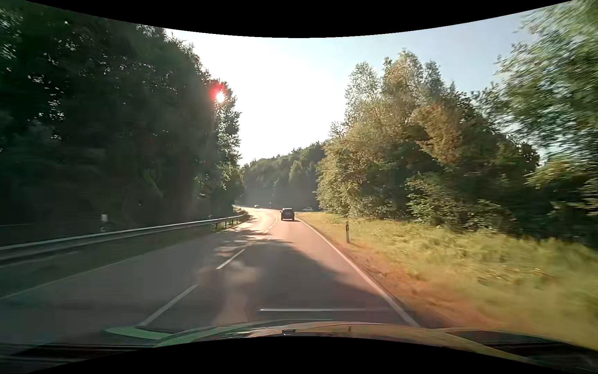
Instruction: Follow the waypoints while adhering to traffic rules and regulations
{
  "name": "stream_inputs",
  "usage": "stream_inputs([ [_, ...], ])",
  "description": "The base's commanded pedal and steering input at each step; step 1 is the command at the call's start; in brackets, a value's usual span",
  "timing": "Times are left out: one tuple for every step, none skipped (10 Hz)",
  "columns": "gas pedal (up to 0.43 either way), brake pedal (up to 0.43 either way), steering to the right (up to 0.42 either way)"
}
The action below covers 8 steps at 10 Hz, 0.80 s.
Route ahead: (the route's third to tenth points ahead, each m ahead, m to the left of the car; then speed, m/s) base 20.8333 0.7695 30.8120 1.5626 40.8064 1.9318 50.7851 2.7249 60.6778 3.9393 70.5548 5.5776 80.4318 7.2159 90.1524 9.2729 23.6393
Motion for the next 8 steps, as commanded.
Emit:
stream_inputs([
  [0.150, 0.000, -0.012],
  [0.150, 0.000, -0.010],
  [0.138, 0.000, -0.008],
  [0.138, 0.000, -0.006],
  [0.138, 0.000, -0.005],
  [0.138, 0.000, -0.005],
  [0.130, 0.000, -0.005],
  [0.098, 0.000, -0.006],
])
